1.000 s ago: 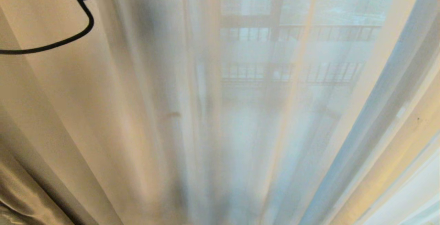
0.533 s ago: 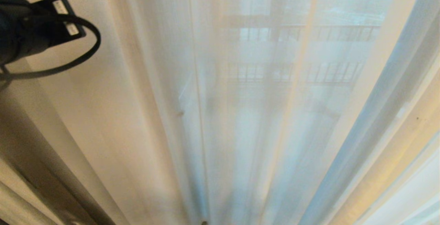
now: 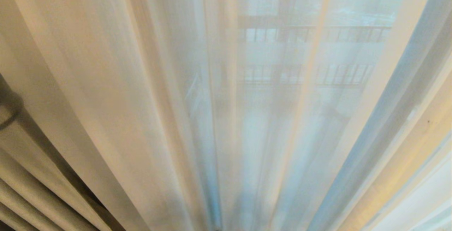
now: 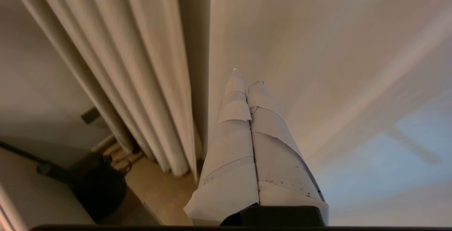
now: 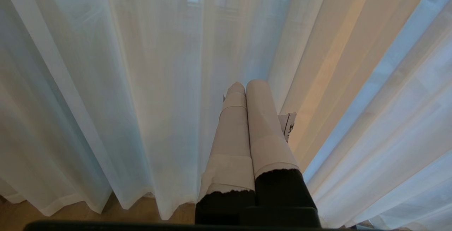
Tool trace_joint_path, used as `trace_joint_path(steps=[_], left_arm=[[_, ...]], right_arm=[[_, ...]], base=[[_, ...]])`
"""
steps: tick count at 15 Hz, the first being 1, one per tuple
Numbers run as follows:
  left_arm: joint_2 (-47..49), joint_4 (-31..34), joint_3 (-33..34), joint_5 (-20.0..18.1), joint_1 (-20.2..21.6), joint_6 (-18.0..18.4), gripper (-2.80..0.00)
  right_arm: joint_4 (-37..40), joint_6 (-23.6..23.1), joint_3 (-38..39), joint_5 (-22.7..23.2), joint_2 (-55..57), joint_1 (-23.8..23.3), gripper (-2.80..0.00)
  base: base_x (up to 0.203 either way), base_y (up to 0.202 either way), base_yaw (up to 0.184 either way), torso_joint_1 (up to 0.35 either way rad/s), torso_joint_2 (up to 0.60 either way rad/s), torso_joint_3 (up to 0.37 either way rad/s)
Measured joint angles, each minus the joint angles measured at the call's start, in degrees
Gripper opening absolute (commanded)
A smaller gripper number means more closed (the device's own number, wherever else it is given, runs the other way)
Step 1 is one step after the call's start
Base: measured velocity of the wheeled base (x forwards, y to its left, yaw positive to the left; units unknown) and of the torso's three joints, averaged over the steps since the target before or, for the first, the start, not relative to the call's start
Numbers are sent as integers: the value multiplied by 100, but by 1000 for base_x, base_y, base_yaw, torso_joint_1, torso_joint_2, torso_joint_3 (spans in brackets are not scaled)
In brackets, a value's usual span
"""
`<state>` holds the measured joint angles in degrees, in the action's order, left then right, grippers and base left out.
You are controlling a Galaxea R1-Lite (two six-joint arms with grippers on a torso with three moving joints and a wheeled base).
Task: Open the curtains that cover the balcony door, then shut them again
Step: Close the outer curtains on both sides
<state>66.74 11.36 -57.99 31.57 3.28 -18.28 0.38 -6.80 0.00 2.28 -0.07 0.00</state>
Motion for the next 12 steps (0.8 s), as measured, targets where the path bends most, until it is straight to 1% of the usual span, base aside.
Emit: trace_joint_path(steps=[2,3,6,8,9,10,12], left_arm=[[-313,-293,538,-266,91,48,-280],[-519,-464,864,-388,105,140,-280],[-1334,-1063,1934,-901,138,628,-280],[-1950,-1346,2614,-1229,165,1006,-280],[-2250,-1451,2889,-1390,169,1119,-280],[-2550,-1524,3123,-1601,169,1185,-280],[-3140,-1576,3534,-2155,162,1285,-280]], right_arm=[[3,1,0,1,0,0,-280],[0,0,0,0,0,0,-280],[0,5,0,2,0,0,-280],[-2,2,0,2,0,0,-280],[0,2,0,0,0,0,-280],[-1,2,0,3,0,0,-280],[0,2,0,0,0,0,-280]], base=[[0,0,0,0,0,0],[0,0,0,0,0,0],[0,0,0,0,0,0],[0,0,0,0,0,0],[0,0,0,0,0,0],[0,0,0,0,0,0],[0,0,0,0,0,0]])
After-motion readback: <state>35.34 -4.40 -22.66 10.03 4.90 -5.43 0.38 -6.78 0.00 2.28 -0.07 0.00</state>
